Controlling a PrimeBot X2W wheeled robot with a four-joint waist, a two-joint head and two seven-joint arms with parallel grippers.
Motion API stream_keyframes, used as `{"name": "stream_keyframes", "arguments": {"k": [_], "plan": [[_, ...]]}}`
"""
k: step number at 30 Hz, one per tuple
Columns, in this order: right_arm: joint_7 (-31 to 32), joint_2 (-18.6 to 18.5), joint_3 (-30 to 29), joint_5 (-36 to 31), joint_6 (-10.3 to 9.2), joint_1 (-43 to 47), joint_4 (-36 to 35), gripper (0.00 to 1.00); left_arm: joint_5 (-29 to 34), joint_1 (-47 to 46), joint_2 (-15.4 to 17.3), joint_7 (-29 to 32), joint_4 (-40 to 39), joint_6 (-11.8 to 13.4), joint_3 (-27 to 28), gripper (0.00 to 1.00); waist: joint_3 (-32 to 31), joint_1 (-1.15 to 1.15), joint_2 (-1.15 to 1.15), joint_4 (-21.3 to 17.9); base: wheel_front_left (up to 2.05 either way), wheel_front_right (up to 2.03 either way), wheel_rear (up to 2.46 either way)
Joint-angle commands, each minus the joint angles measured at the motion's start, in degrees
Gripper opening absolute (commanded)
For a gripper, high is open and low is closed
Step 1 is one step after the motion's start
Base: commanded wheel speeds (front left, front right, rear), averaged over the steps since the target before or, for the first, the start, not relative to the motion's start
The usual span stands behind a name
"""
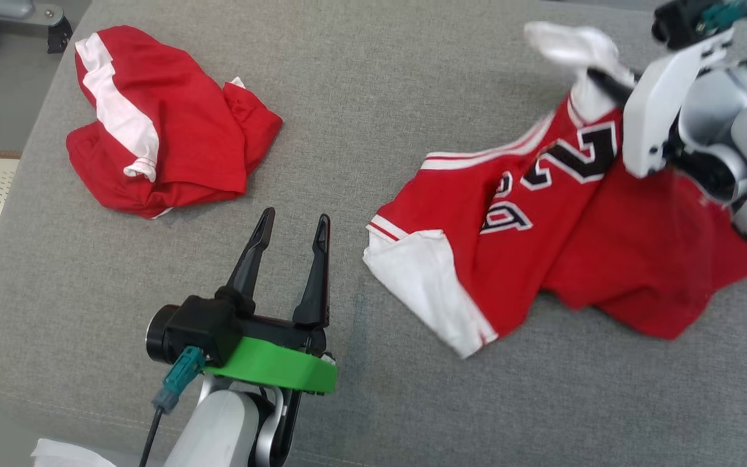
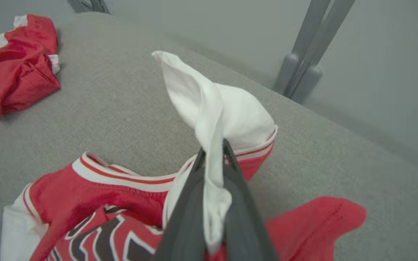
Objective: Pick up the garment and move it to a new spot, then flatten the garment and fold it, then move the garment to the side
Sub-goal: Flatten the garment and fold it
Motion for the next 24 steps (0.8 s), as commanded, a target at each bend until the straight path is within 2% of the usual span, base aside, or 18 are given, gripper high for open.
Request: {"name": "stream_keyframes", "arguments": {"k": [1,7,10,14,15,16,18,24], "plan": [[-1.86,-0.75,-0.28,-0.53,0.0,-1.74,-0.34,0.0,-0.01,-0.03,0.13,-0.05,-0.01,-0.12,0.21,1.0,-0.55,0.0,0.0,-0.09,0.0,0.0,0.0],[-7.91,-0.97,-0.12,-1.87,0.0,-6.9,0.87,0.0,-0.35,0.27,0.13,-0.05,-0.46,-0.2,0.06,1.0,-0.31,0.0,0.0,0.58,0.0,0.0,0.0],[-13.55,-2.22,0.14,-8.14,-0.05,-10.25,4.34,0.0,-0.55,0.0,0.13,-0.05,-0.81,-0.03,-0.08,1.0,0.56,0.0,0.0,1.3,0.0,0.0,0.0],[-18.48,1.69,-2.04,-11.12,0.01,-9.88,11.65,0.0,-1.04,-0.01,0.13,-0.05,-0.94,0.31,-0.35,1.0,1.3,0.0,0.0,2.05,0.0,0.0,0.0],[-18.76,2.17,-1.87,-11.55,0.01,-9.52,12.84,0.08,-1.01,0.06,0.13,-0.05,-0.93,0.36,-0.37,1.0,1.36,0.0,0.0,2.12,0.0,0.0,0.0],[-18.85,2.49,-1.46,-12.08,0.0,-9.26,14.41,1.0,-1.02,0.15,0.13,-0.05,-0.9,0.37,-0.4,1.0,1.42,0.0,0.0,2.16,0.0,0.0,0.0],[-19.51,3.16,0.06,-12.9,-0.02,-8.54,15.85,1.0,-0.93,0.32,0.13,-0.05,-0.79,0.43,-0.24,1.0,1.36,0.0,0.0,2.02,0.0,0.0,0.0],[-24.36,5.26,-0.17,-13.18,-0.02,-6.47,20.36,1.0,0.34,0.71,0.13,-0.05,-0.1,0.08,1.23,1.0,-0.46,0.0,0.0,-0.52,0.0,0.0,0.0]]}}
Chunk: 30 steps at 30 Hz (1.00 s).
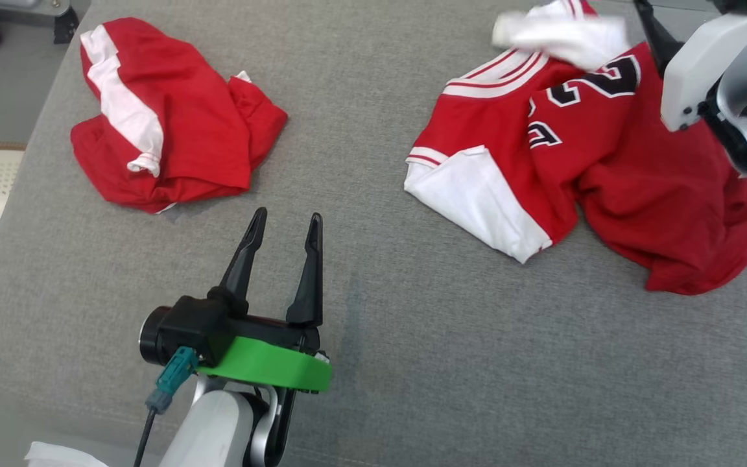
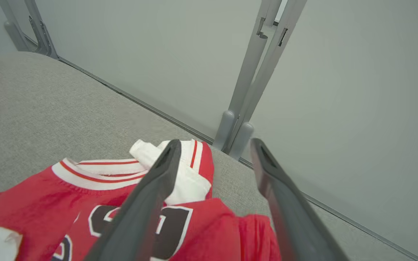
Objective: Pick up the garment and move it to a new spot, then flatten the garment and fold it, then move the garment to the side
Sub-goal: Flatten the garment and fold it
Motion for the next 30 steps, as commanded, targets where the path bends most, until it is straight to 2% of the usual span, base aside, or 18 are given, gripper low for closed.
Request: {"name": "stream_keyframes", "arguments": {"k": [1,6,10,13,17,20,25,27,30], "plan": [[-1.15,1.19,0.01,-0.46,-0.05,1.66,0.87,1.0,0.56,0.45,0.15,-0.05,0.14,-0.17,0.58,1.0,-1.65,0.0,0.0,-1.91,0.0,0.0,0.0],[-6.46,2.48,-2.35,0.57,-0.06,4.31,2.57,1.0,1.75,1.09,0.14,-0.05,0.28,-0.59,2.6,1.0,-4.47,0.0,0.0,-5.74,0.0,0.0,0.0],[-9.38,3.52,-5.78,2.19,-0.05,8.26,1.14,1.0,2.3,1.91,0.15,-0.05,0.32,-1.04,4.39,1.0,-6.38,0.0,0.0,-8.94,0.0,0.0,0.0],[-10.22,3.6,-9.31,2.5,-0.05,12.83,-1.96,1.0,2.79,2.44,0.16,-0.04,0.18,-1.31,5.72,1.0,-7.25,0.0,0.0,-11.32,0.0,0.0,0.0],[-10.23,4.14,-19.71,0.39,-0.05,22.55,-11.39,1.0,3.77,2.76,0.16,-0.05,-0.06,-1.79,7.35,1.0,-7.57,0.0,0.0,-14.63,0.0,0.0,0.0],[-10.26,6.69,-28.32,-2.82,-0.05,31.06,-18.62,1.0,3.11,2.99,0.16,-0.05,-0.21,-1.81,8.15,1.0,-7.65,0.0,0.0,-16.47,0.0,0.0,0.0],[-10.26,13.84,-40.11,-9.93,-0.03,45.24,-29.54,1.0,2.87,3.14,0.17,-0.05,0.25,-2.26,8.39,1.0,-7.55,0.0,0.0,-18.89,0.0,0.0,0.0],[-10.27,16.83,-42.49,-11.71,-0.03,48.73,-32.17,1.0,3.03,3.19,0.17,-0.05,0.53,-2.38,8.5,1.0,-7.33,0.0,0.0,-19.71,0.0,0.0,0.0],[-10.28,19.04,-43.49,-14.36,-0.03,51.5,-34.3,1.0,3.47,3.04,0.17,-0.04,1.2,-2.54,8.47,1.0,-6.93,0.0,0.0,-20.72,0.0,0.0,0.0]]}}
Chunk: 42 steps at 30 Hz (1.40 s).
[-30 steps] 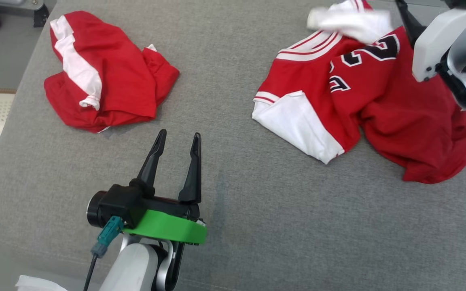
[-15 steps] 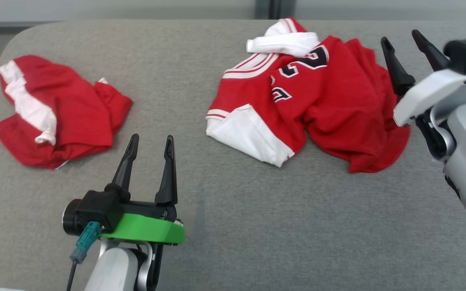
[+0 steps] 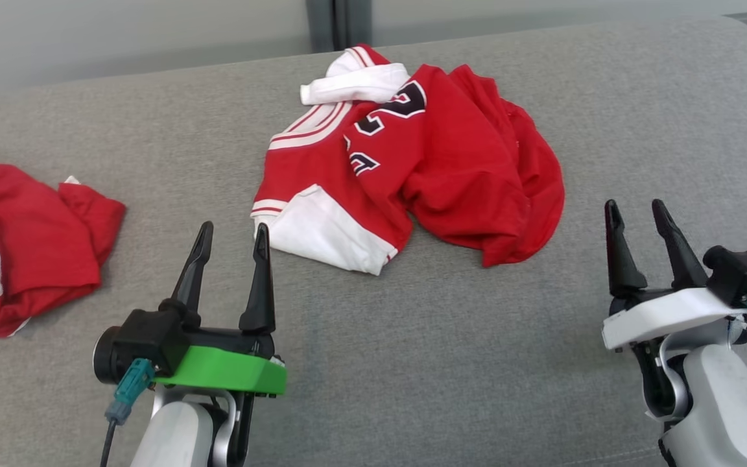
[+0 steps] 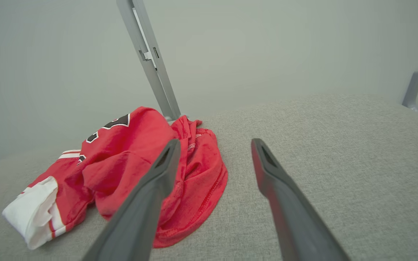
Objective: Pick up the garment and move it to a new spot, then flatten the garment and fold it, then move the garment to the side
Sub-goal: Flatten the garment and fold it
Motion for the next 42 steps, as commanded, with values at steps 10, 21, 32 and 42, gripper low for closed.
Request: {"name": "stream_keyframes", "arguments": {"k": [10,21,32,42], "plan": [[-0.15,2.31,0.1,-2.02,0.0,-0.6,-2.16,1.0,3.03,-2.06,0.19,-0.04,4.28,0.45,1.2,1.0,1.67,0.0,0.0,-3.96,0.0,0.0,0.0],[-0.16,2.82,0.98,-1.73,0.0,-1.72,-2.05,1.0,11.38,-14.18,1.62,0.05,25.89,1.3,-1.9,1.0,5.07,0.0,0.0,-6.59,0.0,0.0,0.0],[-0.16,3.79,1.35,-1.17,0.0,-2.8,-0.91,1.0,16.35,-29.69,3.03,-0.04,43.69,2.23,-5.24,1.0,8.42,0.0,0.0,-9.55,0.0,0.0,0.0],[-0.15,4.34,0.72,-1.23,0.0,-2.75,-0.72,1.0,15.88,-31.84,2.89,-0.03,46.5,1.92,-6.44,0.0,8.34,0.0,0.0,-9.3,0.0,0.0,0.0]]}}
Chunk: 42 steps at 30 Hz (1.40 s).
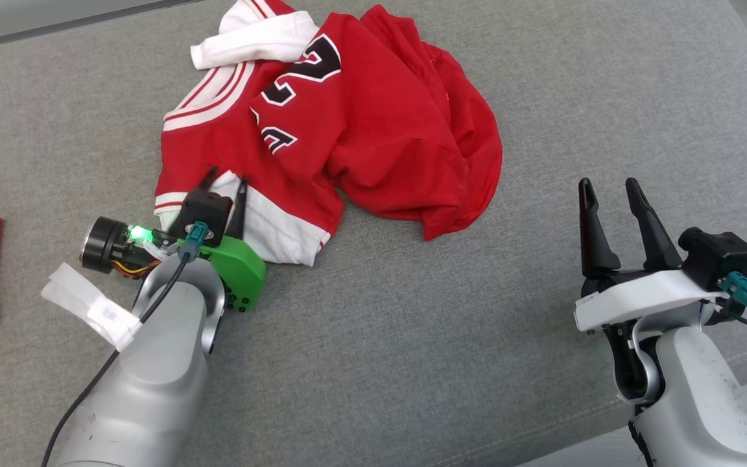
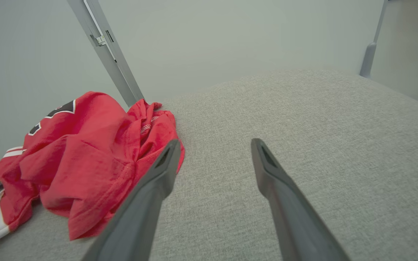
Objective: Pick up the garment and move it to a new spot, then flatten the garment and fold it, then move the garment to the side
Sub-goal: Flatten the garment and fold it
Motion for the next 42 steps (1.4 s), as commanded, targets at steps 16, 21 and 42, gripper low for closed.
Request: {"name": "stream_keyframes", "arguments": {"k": [16,21,42], "plan": [[-0.16,-0.83,-0.91,-0.13,0.0,1.28,1.18,1.0,-2.78,5.22,1.63,-0.05,-18.3,0.63,2.35,0.0,-5.19,0.0,0.0,6.54,0.0,0.0,0.0],[-0.16,-1.03,-0.55,-0.16,0.0,1.85,1.99,1.0,-3.95,10.31,2.47,-0.05,-25.21,-2.68,2.47,0.0,-7.56,0.0,0.0,10.15,0.0,0.0,0.0],[-0.17,-1.08,1.5,0.23,0.0,2.74,6.04,1.0,-3.66,21.92,4.61,-0.05,-18.6,-0.4,1.08,1.0,-11.75,0.0,0.0,15.45,0.0,0.0,0.0]]}}
